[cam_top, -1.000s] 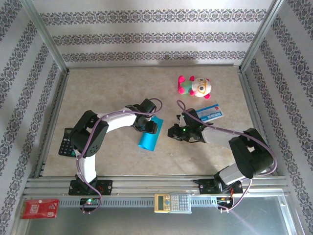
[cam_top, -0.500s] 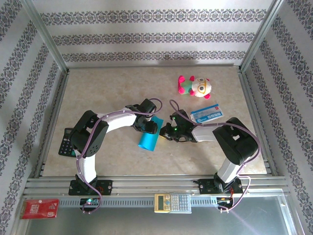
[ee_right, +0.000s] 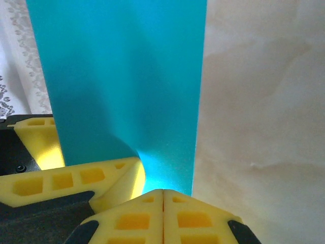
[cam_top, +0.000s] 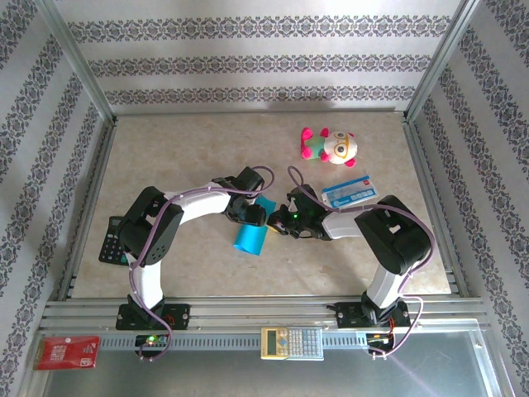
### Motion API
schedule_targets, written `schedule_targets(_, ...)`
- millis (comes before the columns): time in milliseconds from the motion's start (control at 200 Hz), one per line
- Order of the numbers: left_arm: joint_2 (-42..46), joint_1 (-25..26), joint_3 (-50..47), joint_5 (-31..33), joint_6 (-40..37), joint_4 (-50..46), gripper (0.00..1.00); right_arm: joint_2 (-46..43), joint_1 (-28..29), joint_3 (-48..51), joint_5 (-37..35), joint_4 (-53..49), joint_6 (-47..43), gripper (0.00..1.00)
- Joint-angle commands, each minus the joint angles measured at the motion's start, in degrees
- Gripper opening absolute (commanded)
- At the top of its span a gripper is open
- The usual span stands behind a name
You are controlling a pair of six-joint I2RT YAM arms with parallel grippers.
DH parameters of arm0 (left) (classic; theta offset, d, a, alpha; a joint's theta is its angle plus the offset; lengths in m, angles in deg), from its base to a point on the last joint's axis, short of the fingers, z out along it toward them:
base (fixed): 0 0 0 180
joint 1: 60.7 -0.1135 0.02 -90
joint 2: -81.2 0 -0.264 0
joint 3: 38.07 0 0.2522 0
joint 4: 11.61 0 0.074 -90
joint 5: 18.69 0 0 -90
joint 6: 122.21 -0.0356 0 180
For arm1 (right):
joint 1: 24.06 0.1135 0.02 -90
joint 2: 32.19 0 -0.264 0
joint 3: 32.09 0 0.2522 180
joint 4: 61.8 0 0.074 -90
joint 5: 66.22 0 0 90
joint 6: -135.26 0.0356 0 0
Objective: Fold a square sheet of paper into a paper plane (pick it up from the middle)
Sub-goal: Hold the square sheet of paper at the center of the table.
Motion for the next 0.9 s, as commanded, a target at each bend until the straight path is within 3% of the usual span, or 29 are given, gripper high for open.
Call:
schedule_targets(0,-5.60,-0.66,-3.96,7.20,-0.69,-3.56,0.54,1.35,0.61,-0.98,0.71,1.72,1.62,0.07)
schedule_targets(320,-5.78,-0.66,-3.89,7.34,-0.84,-3.66,0.54,3.02,1.25,-1.49,0.41,0.80,2.85,0.06)
schedule_targets(610,-5.61,-0.66,-3.75,7.48,-0.85,-3.84,0.54,2.27,3.29,-1.55,-5.78,-11.79,2.45,0.05)
schedule_targets(894,-5.16,-0.66,-3.58,7.46,-0.78,-4.00,0.54,2.82,4.94,-1.33,-10.40,-17.29,2.62,0.03)
